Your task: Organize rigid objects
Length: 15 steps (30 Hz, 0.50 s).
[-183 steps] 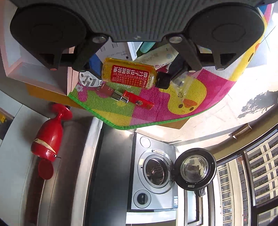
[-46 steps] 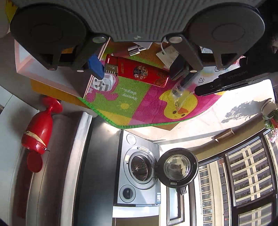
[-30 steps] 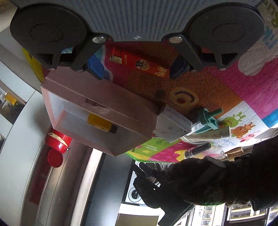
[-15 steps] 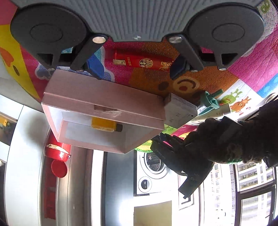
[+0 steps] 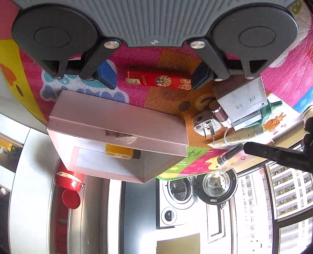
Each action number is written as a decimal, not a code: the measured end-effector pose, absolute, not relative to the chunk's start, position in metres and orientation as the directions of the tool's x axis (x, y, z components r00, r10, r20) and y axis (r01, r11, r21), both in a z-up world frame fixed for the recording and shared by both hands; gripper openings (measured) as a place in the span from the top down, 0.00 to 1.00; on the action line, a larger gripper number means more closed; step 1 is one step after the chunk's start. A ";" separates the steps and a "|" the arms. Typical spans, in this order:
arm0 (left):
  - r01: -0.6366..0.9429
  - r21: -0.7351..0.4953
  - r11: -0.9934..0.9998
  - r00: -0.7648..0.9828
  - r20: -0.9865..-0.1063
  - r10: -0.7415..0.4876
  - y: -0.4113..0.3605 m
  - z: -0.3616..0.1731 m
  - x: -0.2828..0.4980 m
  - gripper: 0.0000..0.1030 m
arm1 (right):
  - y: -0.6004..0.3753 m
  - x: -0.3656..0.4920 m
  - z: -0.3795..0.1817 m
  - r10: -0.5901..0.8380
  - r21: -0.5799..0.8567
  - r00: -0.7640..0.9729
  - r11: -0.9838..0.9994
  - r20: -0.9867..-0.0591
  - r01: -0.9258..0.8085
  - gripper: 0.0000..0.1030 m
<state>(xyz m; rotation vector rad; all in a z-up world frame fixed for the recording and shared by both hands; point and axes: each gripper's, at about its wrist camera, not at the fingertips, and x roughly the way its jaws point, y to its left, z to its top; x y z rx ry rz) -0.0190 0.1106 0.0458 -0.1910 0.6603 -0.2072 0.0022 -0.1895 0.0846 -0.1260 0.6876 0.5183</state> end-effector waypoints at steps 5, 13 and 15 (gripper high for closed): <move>0.054 -0.170 0.984 0.747 -0.647 -0.153 0.121 0.030 -0.057 0.78 | -0.176 -0.017 0.098 0.572 0.111 0.569 0.757 -0.591 -0.644 0.19; -0.109 -0.295 0.949 0.780 -0.618 -0.103 0.141 0.029 -0.059 0.78 | -0.097 -0.026 0.095 0.606 -0.019 0.475 0.604 -0.639 -0.797 0.20; -0.136 -0.314 0.940 0.776 -0.624 -0.096 0.145 0.026 -0.056 0.78 | -0.096 -0.032 0.098 0.594 -0.033 0.481 0.608 -0.645 -0.794 0.26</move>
